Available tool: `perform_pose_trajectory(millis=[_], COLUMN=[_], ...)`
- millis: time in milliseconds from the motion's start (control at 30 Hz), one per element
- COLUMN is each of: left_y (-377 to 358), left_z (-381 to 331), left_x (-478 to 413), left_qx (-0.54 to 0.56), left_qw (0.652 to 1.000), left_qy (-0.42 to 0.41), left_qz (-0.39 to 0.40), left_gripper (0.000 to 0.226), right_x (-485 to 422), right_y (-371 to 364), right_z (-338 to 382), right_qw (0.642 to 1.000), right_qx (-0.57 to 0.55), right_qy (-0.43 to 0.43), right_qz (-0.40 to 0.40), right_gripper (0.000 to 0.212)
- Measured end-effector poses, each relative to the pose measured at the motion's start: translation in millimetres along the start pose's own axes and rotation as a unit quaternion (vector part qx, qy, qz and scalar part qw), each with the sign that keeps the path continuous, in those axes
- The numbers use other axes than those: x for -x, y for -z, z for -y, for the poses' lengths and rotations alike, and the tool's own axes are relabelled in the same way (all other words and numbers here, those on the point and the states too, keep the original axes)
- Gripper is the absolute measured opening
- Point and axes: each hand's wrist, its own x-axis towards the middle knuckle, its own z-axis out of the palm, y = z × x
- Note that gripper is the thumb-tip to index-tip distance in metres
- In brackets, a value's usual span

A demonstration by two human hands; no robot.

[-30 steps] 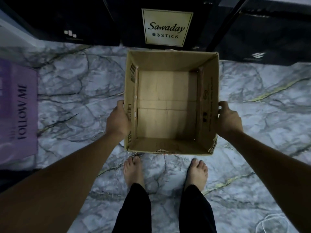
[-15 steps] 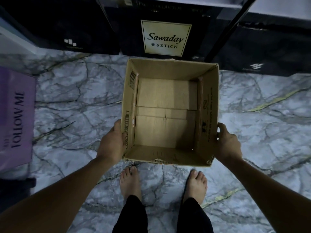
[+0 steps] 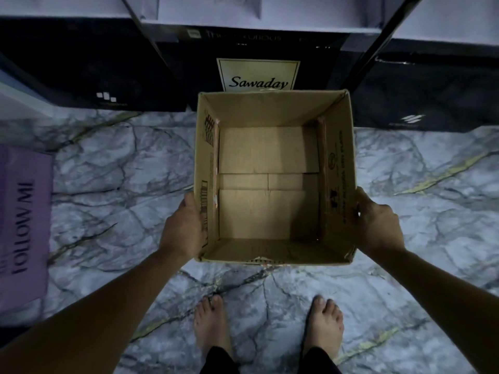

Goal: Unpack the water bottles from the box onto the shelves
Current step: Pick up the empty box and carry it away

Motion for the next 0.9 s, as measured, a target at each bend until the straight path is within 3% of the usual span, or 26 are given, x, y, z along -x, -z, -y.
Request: perform_pose_trajectory(millis=[500,600,700,833,900], left_y=[5,9,13,18,16], left_z=[-6,-4,4,5,1], left_x=[-3,-14,-23,-27,-30], left_qx=[0.031,0.042,0.052,0.079,0.084], left_qw=[0.996,0.993,0.989,0.979,0.978], left_qy=[-0.041,-0.071,-0.1,-0.114,-0.097], left_qz=[-0.073,-0.086,-0.1,-0.151,-0.162], left_gripper=[0.029,0.031,0.031,0.042,0.038], right_x=[-2,-14,-22,-30,-32], right_y=[10,12,14,20,22], right_z=[1,3,6,9,9], right_qw=[0.996,0.996,0.997,0.997,0.997], right_qx=[-0.077,-0.091,-0.08,-0.071,-0.075], right_qy=[-0.007,-0.003,0.007,0.014,0.001], right_qz=[-0.045,-0.017,0.006,0.018,0.015], right_gripper=[0.029,0.026,0.035,0.063,0.057])
